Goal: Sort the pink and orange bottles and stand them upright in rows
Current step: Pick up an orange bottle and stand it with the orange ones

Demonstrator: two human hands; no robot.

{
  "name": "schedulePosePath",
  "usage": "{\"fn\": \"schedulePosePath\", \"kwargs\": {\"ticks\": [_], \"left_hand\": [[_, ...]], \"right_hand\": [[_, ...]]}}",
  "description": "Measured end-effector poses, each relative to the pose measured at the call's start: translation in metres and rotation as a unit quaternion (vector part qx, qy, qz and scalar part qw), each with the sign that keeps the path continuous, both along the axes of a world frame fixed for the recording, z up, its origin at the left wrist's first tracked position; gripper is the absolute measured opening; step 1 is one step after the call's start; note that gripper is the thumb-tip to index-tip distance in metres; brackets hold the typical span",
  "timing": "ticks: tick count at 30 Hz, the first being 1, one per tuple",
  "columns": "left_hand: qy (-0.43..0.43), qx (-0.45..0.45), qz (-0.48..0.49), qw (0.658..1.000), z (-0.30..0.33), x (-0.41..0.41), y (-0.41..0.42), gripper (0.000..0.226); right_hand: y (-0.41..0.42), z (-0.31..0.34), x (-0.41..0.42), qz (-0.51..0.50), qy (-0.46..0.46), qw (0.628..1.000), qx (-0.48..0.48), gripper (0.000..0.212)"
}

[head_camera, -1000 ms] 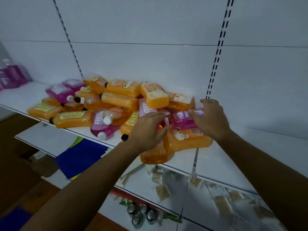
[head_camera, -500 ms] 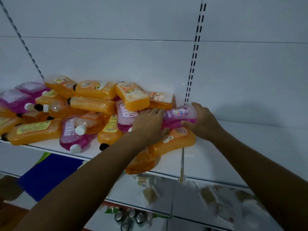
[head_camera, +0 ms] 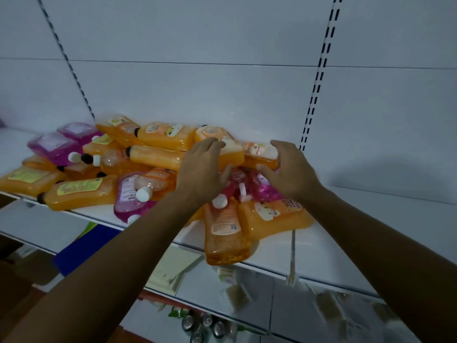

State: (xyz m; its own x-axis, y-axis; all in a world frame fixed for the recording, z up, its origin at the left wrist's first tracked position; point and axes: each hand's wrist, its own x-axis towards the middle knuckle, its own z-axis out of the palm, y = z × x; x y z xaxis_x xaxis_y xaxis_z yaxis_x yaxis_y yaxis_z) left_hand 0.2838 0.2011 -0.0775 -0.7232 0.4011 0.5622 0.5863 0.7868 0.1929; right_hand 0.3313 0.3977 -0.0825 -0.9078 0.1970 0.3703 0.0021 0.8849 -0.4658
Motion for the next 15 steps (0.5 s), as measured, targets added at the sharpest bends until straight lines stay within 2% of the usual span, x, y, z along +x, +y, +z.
{"fn": "schedulePosePath", "kwargs": {"ticks": [4,8,12,15], "left_hand": [[-0.079,0.032,0.025,0.996,-0.008,-0.013,-0.021,0.062],[-0.148,0.047,-0.007,0.988,-0.011,-0.022,-0.027,0.072],[-0.179,0.051,-0.024,0.982,-0.015,-0.033,-0.026,0.085],[-0.189,0.05,-0.035,0.98,-0.013,-0.036,-0.025,0.078]], "right_hand": [[-0.022,-0.001,-0.017,0.019,-0.011,1.0,-0.002,0.068],[-0.035,-0.003,-0.033,0.078,-0.036,0.996,-0.018,0.068],[-0.048,-0.005,-0.048,0.114,-0.041,0.992,-0.023,0.082],[-0.052,-0.005,-0.056,0.12,-0.041,0.992,-0.017,0.081]]}}
